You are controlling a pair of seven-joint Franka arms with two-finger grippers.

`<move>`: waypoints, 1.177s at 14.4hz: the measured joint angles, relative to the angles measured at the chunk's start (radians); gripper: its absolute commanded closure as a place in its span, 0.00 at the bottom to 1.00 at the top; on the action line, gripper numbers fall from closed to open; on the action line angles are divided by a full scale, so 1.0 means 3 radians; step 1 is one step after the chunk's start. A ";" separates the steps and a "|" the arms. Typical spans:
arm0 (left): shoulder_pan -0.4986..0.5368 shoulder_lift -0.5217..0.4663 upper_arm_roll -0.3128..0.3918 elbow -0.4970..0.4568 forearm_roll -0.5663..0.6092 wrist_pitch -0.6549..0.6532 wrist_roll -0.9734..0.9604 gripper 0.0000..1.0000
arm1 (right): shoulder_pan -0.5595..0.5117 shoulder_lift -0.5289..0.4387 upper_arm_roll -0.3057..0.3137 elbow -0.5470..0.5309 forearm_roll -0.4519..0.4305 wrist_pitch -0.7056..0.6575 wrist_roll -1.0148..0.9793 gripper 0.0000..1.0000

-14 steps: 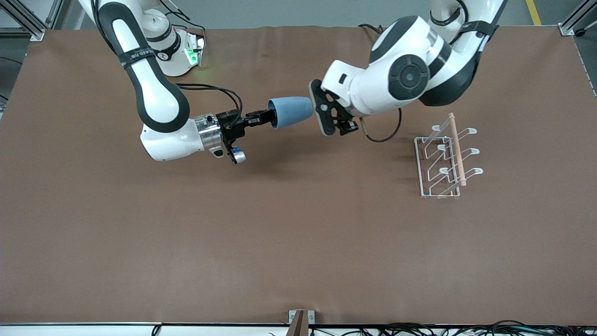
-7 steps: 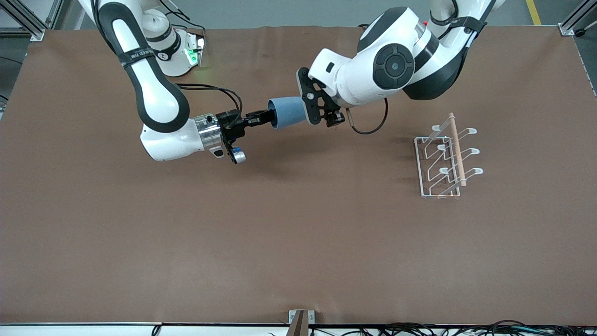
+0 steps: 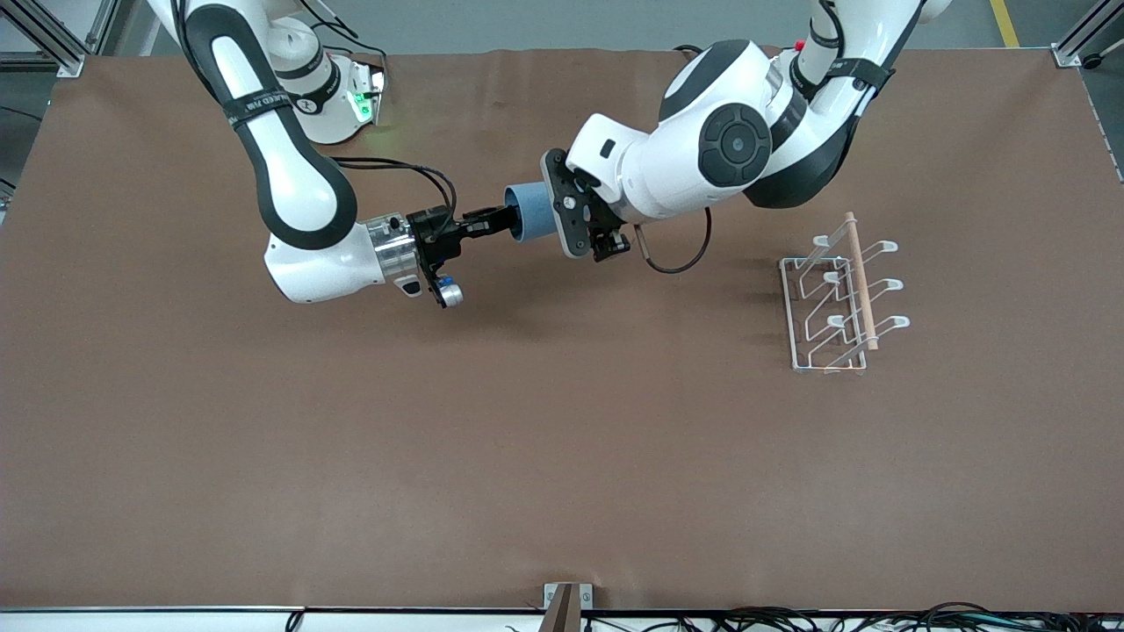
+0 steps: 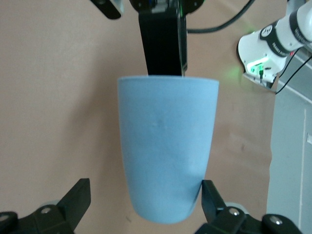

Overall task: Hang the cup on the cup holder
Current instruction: 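Grasp the cup with the left gripper while the right gripper holds it, then carry the cup with the left gripper while the right gripper withdraws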

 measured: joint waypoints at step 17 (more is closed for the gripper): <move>-0.0186 0.0177 -0.0004 0.0026 -0.0200 0.0229 -0.0002 0.74 | 0.0000 0.0000 -0.0004 -0.0008 0.0033 -0.0038 -0.0003 0.95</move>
